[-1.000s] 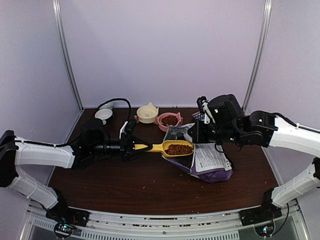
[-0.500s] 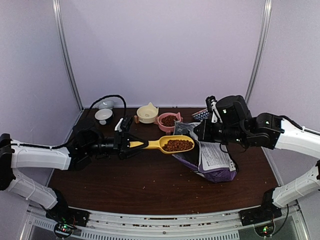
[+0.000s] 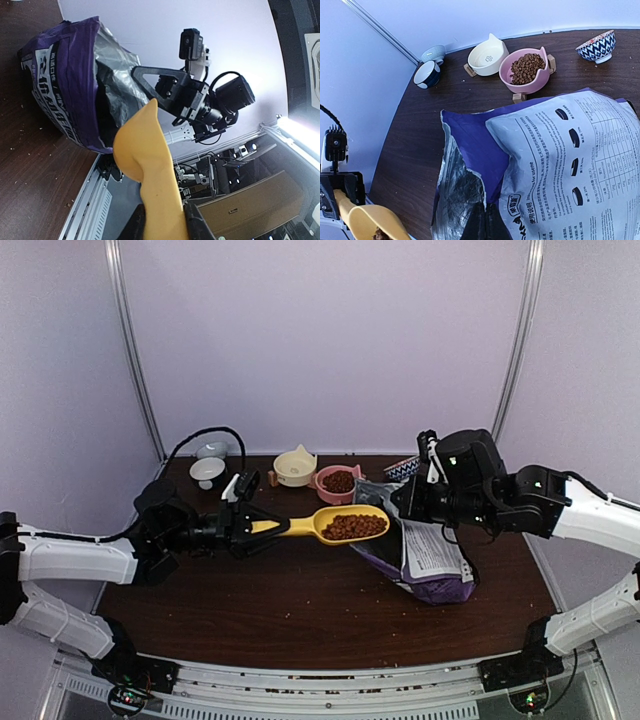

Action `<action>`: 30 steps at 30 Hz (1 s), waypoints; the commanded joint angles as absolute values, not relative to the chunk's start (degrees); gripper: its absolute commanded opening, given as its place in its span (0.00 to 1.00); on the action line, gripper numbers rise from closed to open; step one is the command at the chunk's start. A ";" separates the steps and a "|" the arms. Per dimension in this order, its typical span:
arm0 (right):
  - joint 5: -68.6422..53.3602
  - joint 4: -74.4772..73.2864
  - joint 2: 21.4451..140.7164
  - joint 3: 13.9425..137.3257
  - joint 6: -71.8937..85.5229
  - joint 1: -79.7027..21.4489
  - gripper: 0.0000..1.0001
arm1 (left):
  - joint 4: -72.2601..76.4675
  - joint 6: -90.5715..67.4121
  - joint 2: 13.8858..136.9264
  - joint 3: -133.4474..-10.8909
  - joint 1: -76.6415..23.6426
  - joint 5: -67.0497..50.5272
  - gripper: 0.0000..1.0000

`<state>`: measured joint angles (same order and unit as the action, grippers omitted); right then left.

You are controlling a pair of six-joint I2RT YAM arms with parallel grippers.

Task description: Serve the pet food

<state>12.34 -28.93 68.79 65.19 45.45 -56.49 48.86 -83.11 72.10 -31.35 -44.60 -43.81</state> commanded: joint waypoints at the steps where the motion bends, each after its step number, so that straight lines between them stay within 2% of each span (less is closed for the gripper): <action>1: 14.63 -27.07 67.50 65.00 45.88 -55.99 0.00 | 54.84 -84.10 70.02 -33.09 -44.12 -45.79 0.00; 7: 14.81 -27.16 67.24 64.95 46.14 -55.82 0.00 | 57.67 -87.34 70.16 -33.07 -44.12 -45.46 0.00; 14: 15.18 -27.57 66.86 64.75 46.45 -55.71 0.00 | 49.12 -85.73 67.86 -34.35 -43.83 -41.95 0.00; 30: 15.32 -27.62 66.33 63.95 46.45 -55.01 0.00 | 40.61 -83.67 67.69 -34.60 -37.26 -30.17 0.00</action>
<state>13.04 -28.88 67.68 64.53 46.52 -55.75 40.75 -86.04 67.70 -32.27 -38.37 -33.95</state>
